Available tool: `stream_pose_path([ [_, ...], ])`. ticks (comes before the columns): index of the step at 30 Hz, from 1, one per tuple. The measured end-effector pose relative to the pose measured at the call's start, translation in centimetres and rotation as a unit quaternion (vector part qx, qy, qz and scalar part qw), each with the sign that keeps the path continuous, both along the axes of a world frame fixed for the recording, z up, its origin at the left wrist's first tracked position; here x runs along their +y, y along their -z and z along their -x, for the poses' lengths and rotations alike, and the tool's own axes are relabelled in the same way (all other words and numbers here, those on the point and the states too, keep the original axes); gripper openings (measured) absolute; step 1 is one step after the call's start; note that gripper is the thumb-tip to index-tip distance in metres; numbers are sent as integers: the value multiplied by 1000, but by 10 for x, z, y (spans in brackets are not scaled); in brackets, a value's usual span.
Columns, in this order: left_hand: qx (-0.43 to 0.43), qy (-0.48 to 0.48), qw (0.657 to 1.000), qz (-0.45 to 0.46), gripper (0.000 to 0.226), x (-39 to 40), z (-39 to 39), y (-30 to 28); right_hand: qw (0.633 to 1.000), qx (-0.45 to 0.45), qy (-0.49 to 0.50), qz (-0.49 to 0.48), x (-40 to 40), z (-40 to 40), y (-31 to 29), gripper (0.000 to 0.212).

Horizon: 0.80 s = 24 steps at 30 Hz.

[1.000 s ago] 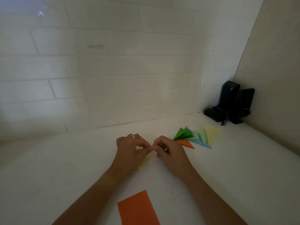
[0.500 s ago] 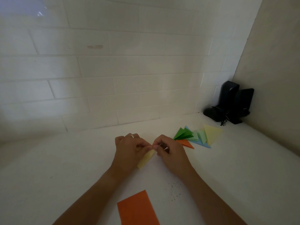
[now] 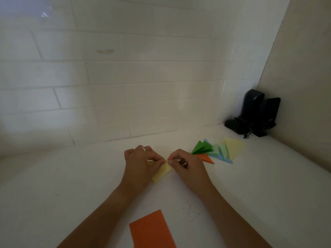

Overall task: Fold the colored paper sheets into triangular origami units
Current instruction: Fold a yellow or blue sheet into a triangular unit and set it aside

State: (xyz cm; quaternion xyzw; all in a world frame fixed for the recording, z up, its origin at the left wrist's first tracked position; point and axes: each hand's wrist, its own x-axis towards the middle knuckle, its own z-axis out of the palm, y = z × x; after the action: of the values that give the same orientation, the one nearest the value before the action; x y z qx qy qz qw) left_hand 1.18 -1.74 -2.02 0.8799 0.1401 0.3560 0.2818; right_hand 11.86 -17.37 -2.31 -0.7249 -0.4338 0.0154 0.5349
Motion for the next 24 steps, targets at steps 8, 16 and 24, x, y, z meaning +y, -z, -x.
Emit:
stream_pose_path([
  [8, 1, -41, 999, -7, 12, -2, -2, -1, 999, 3, 48, -12, -1, -3, 2, 17],
  [16, -19, -67, 998, 5, 10, 0, 0, -3, 998, 23, 52, -15, -1, -3, 1, 17],
  [24, -36, -76, 996, 23, 13, 1, 1, -4, 997, 46, 55, -22, -3, -4, 0, 19],
])
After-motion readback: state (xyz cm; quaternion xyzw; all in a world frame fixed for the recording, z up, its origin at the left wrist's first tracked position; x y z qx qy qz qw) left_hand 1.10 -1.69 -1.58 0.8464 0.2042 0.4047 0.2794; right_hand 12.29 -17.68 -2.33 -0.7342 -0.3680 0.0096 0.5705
